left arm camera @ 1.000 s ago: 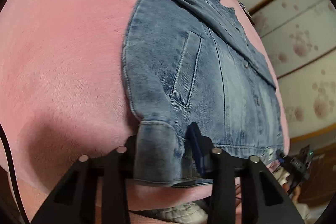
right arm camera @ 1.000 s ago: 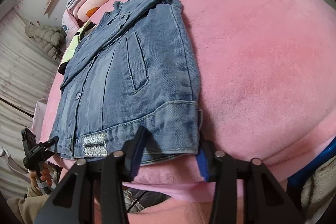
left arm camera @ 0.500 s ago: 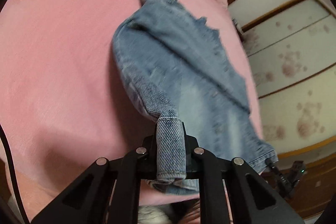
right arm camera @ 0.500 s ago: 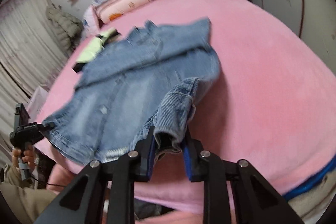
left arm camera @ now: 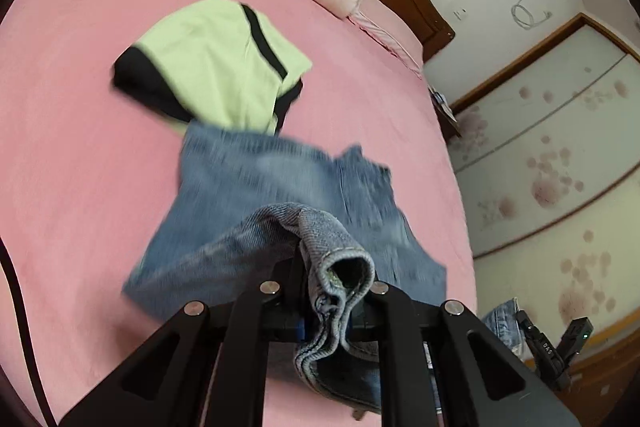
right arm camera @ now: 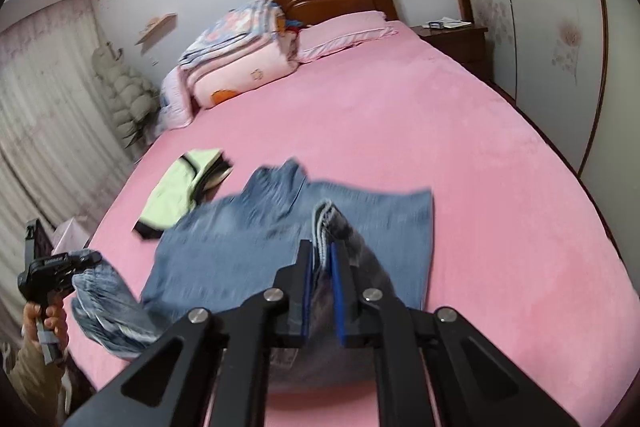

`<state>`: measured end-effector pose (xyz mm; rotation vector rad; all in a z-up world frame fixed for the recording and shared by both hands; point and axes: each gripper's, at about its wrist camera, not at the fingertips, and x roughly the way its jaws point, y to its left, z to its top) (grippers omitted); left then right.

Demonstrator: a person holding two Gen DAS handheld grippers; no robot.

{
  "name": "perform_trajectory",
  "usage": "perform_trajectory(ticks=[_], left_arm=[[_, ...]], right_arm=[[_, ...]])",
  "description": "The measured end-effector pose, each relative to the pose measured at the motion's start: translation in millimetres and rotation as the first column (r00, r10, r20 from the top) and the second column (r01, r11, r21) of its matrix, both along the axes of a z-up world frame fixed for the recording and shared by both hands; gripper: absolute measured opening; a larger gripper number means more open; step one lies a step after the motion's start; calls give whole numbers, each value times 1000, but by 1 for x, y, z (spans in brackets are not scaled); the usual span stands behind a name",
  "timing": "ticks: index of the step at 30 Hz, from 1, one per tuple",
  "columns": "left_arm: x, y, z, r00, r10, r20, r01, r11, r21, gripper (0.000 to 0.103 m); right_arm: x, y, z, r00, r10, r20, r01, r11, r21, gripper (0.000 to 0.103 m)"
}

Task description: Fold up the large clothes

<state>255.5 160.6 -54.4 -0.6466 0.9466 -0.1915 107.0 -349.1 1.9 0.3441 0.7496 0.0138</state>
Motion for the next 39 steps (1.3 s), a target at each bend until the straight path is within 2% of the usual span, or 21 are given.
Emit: perform_trajectory(ticks=[4,7,9,11,13,15,17,19,20,21,22,24,26,28,33,37,39], left_arm=[[68,-5,-23,999,39,-30,-38,999,36,10],[110,-17,-64,994,66,-91,-55,991,124,11],[131,-22,-100,982,84,-172,-52,982,181,12],[138,-20,-121,975,102,-199,-61,978,199,14],[142,-13,-133,971,99,-216,-65,985,160,18],[144,-8,-137,973,69,-220,-45,993,113,24],[146,-6,-135,975,20,-219,3,994,107,26],[144,-8,-132,976,-25,-215,52,992,118,30],[141,-9,-126,977,-52,-206,79,989,128,33],[139,-10,-123,978,-69,-198,96,987,132,38],[137,-10,-120,978,-87,-188,112,986,127,42],[128,-6,-109,985,-95,-148,112,987,114,70],[121,1,-97,993,-80,-89,91,988,128,80],[116,5,-87,994,-97,-49,103,984,146,80],[117,1,-94,984,-155,-87,173,947,270,80],[124,-16,-112,965,-233,-123,263,881,392,80],[130,-24,-120,957,-253,-141,289,862,417,80]], right_arm=[[73,-16,-17,997,-81,-8,81,997,-11,0],[125,-32,-42,987,-159,-23,159,987,0,0],[152,-42,-68,981,-182,-70,184,983,24,0],[164,-46,-88,975,-189,-119,194,981,27,0],[170,-50,-108,970,-172,-172,182,982,47,0],[171,-53,-126,962,-145,-233,163,985,63,2],[168,-59,-145,950,-124,-285,151,986,75,6],[165,-65,-155,944,-101,-314,135,987,89,15],[163,-67,-159,941,-89,-327,128,987,100,23],[162,-67,-163,939,-71,-336,119,985,123,31],[162,-66,-165,939,-49,-341,106,983,150,34],[160,-64,-170,938,-8,-347,80,978,192,39],[161,-59,-175,934,21,-358,57,977,207,40],[163,-53,-177,930,34,-366,40,981,191,41],[165,-50,-184,926,37,-376,36,982,184,43],[169,-47,-185,925,36,-378,30,985,167,43],[170,-46,-187,925,37,-378,25,987,159,43]])
